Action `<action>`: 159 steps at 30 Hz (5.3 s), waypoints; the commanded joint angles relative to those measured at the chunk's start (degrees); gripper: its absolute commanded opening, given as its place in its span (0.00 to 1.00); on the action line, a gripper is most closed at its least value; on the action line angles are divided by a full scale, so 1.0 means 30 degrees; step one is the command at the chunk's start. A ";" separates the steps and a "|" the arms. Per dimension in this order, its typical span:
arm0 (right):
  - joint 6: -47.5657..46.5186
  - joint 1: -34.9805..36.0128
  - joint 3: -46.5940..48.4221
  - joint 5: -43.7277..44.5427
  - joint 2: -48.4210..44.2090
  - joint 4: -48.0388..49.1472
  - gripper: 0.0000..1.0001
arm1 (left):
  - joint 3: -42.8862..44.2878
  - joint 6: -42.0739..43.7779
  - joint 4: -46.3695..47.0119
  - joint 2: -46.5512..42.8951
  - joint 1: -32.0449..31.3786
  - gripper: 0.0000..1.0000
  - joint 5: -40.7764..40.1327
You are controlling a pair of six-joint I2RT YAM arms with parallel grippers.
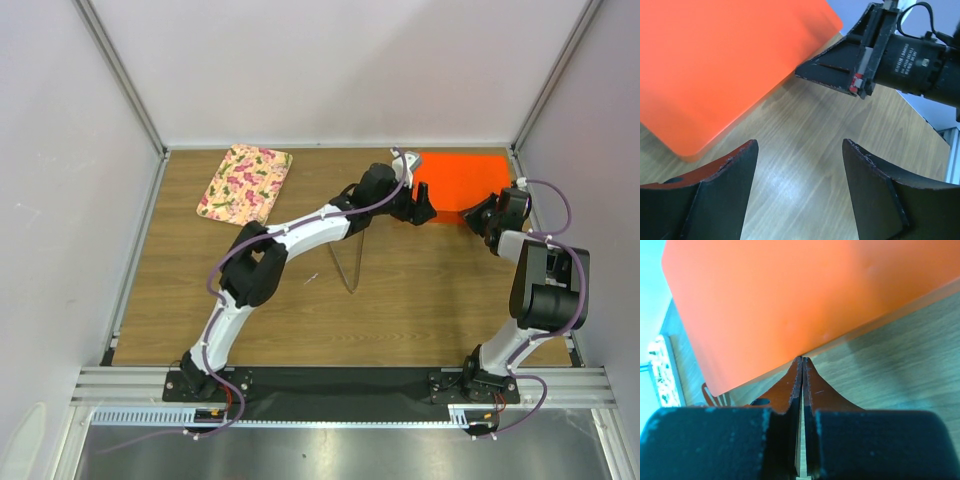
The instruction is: Pack the chocolate
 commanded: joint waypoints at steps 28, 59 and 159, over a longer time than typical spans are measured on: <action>0.0211 -0.0363 0.0589 -0.1520 0.0345 0.1562 0.00 | 0.5061 -0.2130 0.0571 0.4905 -0.0044 0.73 -0.6289; -0.1019 -0.1096 2.1907 0.1028 1.4694 -0.7399 0.00 | 0.4189 -0.3624 0.1620 0.3854 0.0660 0.77 -0.3301; -0.5005 -0.4728 1.5441 -0.8083 1.1153 -0.6143 0.71 | 0.8928 -0.6905 0.1771 0.8773 0.3296 0.77 -0.0518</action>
